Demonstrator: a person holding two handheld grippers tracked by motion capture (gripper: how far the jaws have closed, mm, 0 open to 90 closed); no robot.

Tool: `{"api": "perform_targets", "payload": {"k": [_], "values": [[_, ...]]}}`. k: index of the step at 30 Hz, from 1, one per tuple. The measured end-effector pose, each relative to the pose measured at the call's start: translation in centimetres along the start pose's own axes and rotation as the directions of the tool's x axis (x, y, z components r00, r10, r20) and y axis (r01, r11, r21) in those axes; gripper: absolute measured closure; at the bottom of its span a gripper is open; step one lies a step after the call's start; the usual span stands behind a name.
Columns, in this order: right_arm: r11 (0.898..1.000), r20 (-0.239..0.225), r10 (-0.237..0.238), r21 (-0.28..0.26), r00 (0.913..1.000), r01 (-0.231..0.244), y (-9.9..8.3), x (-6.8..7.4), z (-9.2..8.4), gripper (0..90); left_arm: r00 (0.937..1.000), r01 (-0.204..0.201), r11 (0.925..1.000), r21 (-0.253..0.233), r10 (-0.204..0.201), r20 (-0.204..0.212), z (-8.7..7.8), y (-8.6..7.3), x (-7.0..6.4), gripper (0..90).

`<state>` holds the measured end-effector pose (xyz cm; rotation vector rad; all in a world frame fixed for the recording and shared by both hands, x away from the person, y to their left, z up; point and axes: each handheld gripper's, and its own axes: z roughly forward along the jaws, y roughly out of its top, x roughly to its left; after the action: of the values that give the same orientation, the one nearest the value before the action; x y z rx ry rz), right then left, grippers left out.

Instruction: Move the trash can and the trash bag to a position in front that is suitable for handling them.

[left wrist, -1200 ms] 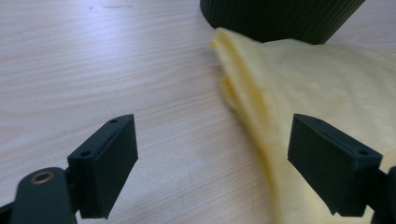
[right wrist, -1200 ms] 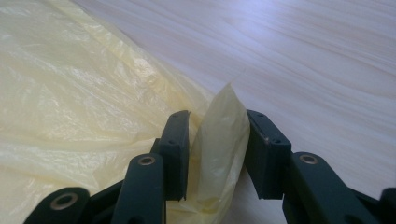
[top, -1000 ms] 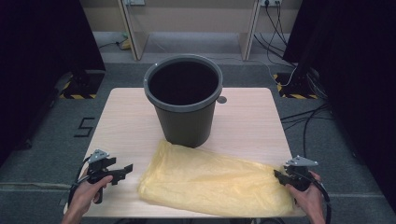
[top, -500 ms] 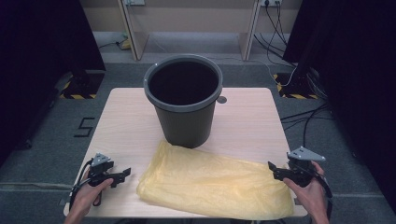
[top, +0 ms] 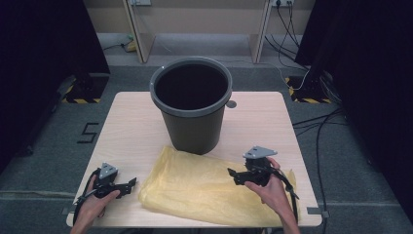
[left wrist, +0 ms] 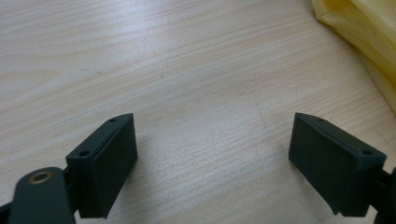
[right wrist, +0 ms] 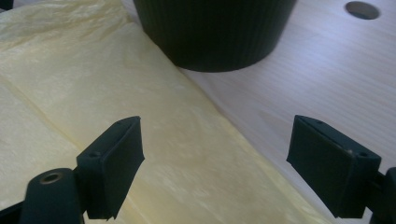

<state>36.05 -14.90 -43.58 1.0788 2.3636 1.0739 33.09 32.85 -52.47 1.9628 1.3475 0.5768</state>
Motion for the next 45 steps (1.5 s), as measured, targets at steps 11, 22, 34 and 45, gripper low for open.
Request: {"api": "perform_targets", "payload": {"k": [11, 22, 34, 45], "values": [[0.996, -0.035, -0.033, 0.087, 0.9988, 0.036, 1.6, 3.4, 5.8, 17.3, 1.0, 0.0, 1.0, 0.0, 0.0, 0.004, 0.0, 0.0, 0.0, 14.1], [0.978, -0.035, -0.087, 0.188, 0.9956, 0.092, 0.6, 3.9, 10.7, 17.1, 0.9999, -0.005, 1.0, 0.001, 0.005, 0.009, -0.1, -0.1, -0.1, 13.9], [0.985, -0.095, -0.084, 0.143, 0.992, 0.097, -1.3, 2.4, 8.7, 69.8, 0.9999, -0.007, 1.0, 0.0, 0.007, 0.011, -0.1, -0.1, -0.1, 13.9], [0.997, -0.028, -0.014, 0.081, 0.9995, 0.016, -5.6, -1.5, 4.3, 90.0, 0.9999, -0.007, 1.0, 0.0, 0.007, 0.012, -0.2, -0.2, -0.1, 13.9]]}}
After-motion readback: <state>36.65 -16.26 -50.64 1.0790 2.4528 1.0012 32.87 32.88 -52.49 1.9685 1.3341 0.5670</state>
